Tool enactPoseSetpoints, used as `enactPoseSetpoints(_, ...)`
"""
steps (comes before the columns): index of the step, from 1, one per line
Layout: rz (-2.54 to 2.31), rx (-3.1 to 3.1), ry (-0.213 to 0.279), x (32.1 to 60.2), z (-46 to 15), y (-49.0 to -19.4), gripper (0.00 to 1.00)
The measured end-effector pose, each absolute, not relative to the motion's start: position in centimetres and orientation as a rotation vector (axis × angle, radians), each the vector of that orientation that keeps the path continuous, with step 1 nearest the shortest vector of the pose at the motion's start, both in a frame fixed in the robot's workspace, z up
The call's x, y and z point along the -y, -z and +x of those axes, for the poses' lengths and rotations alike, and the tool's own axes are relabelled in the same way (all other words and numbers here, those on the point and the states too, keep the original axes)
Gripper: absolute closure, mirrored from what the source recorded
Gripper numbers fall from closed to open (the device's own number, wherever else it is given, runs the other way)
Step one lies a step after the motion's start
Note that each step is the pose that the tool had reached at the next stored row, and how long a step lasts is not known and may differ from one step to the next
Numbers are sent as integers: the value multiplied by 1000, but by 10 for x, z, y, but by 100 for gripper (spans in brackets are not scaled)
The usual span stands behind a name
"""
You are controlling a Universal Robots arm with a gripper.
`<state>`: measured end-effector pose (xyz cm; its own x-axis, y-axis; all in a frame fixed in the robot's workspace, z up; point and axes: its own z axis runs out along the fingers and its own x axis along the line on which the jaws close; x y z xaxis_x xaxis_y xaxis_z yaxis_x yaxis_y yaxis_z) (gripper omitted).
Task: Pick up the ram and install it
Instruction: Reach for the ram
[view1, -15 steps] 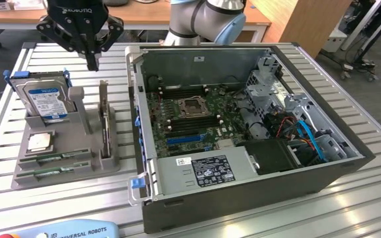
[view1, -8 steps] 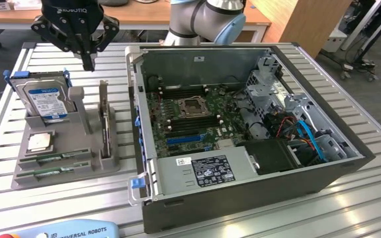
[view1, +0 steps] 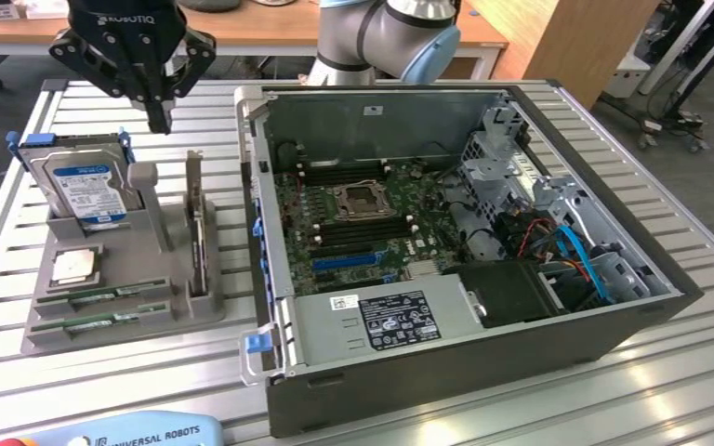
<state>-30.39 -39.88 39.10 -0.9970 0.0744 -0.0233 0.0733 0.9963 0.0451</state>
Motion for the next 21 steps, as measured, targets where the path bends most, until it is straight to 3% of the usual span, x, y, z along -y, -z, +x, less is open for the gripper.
enactPoseSetpoints(21,115,-3114,-69,399,-312,-391,90)
